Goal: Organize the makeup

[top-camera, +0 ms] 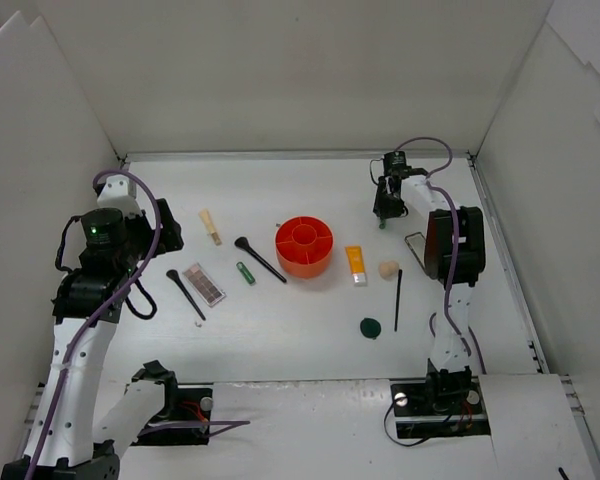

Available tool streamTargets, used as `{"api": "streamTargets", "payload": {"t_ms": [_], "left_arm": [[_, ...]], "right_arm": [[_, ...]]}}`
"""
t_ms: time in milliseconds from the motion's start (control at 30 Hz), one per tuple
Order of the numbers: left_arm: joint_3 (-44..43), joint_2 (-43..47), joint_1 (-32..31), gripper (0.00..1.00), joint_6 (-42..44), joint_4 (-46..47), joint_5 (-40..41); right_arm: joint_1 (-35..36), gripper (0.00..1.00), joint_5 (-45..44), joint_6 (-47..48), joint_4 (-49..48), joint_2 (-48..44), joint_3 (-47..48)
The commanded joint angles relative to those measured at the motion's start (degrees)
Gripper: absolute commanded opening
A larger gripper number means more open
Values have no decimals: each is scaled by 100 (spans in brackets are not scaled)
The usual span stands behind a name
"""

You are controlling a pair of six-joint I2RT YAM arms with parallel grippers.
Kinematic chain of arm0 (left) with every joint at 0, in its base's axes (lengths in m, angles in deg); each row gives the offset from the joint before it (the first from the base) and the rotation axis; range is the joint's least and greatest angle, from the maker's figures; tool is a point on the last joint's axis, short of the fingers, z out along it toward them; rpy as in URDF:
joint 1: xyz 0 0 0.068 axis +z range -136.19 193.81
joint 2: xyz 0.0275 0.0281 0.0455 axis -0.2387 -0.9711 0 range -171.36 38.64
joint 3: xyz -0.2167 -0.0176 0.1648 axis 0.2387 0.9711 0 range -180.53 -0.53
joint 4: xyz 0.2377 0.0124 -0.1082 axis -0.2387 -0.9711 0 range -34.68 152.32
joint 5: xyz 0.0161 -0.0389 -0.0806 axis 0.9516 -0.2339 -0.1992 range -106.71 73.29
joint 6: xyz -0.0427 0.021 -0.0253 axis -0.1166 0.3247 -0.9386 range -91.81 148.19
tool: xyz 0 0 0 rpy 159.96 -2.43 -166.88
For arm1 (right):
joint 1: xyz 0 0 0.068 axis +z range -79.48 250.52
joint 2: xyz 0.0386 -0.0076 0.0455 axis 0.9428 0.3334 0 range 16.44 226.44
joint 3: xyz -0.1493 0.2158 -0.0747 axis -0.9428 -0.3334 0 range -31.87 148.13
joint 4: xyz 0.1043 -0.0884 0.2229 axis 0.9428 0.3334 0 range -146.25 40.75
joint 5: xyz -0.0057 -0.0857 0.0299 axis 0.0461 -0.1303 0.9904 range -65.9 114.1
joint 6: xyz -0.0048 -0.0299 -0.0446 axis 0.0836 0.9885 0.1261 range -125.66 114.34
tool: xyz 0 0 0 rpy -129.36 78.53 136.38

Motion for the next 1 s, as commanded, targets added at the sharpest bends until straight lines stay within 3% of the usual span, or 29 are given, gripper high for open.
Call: {"api": "streamTargets", "payload": {"t_ms": [0, 33, 133, 333, 567, 767, 967], "left_arm": [[-42, -31, 30, 99, -6, 356, -81], [-33, -23, 30, 100, -6, 356, -72], [-33, -5, 30, 100, -14, 356, -72], [-42, -40, 30, 99, -23, 356, -177], [-51, -84, 30, 100, -41, 374, -335], [-42, -128, 30, 100, -50, 409, -467], [-33, -128, 30, 100, -50, 417, -494]], "right_arm": [[-30, 23, -37, -113, 251, -47, 241], [-39, 13, -37, -87, 251, -65, 241], [-21, 0, 16, -43, 242, -319, 110], [215, 0, 209, -8, 119, -1548, -644], [672, 0, 710, -17, -689, -3227, -1736], [1015, 0, 1457, 615, -1217, -3633, -2088], [1244, 0, 1748, 599, -1296, -3642, -2150]]}}
